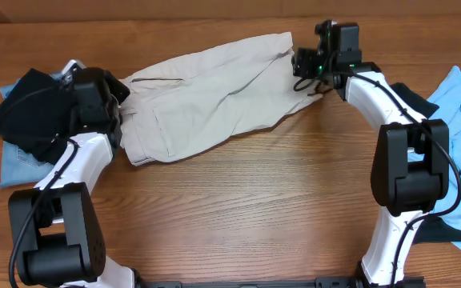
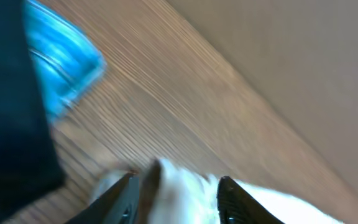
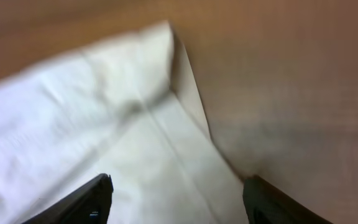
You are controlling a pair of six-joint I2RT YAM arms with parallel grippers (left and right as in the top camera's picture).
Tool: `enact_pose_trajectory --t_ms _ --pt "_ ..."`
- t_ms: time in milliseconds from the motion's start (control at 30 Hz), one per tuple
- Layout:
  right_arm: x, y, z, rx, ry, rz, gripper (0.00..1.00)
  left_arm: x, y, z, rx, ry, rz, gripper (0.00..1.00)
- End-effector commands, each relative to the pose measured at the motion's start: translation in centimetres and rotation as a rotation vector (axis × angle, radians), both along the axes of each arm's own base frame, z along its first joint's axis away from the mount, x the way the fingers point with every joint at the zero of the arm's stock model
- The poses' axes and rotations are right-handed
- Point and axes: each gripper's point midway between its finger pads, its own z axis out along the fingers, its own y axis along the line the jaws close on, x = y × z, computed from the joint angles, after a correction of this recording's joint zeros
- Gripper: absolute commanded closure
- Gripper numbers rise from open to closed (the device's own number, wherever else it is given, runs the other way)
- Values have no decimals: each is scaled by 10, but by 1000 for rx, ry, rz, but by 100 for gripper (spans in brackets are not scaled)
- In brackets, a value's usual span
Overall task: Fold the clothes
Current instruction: 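Hold the folded shorts ends with both grippers and stretch them apart, then lower the shorts strip onto the table with both grippers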
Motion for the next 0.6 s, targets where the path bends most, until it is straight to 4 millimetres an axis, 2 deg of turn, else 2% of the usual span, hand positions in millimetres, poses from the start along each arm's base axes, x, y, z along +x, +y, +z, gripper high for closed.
enact_pose_trajectory --t_ms 0,100,233,433,567 --pt "-12 -12 -13 -31 83 0 30 9 -43 9 20 17 -209 59" --pt "-32 -13 -27 -53 176 29 30 2 -59 -3 70 80 -263 58" --pt "-45 -8 -33 -66 217 85 30 -11 -51 -21 135 181 -200 55" --pt "-32 -4 -26 -66 152 91 29 -11 -40 -37 138 212 -174 54" --pt "-22 -3 -20 -64 104 90 30 -16 -46 -63 97 275 -212 54"
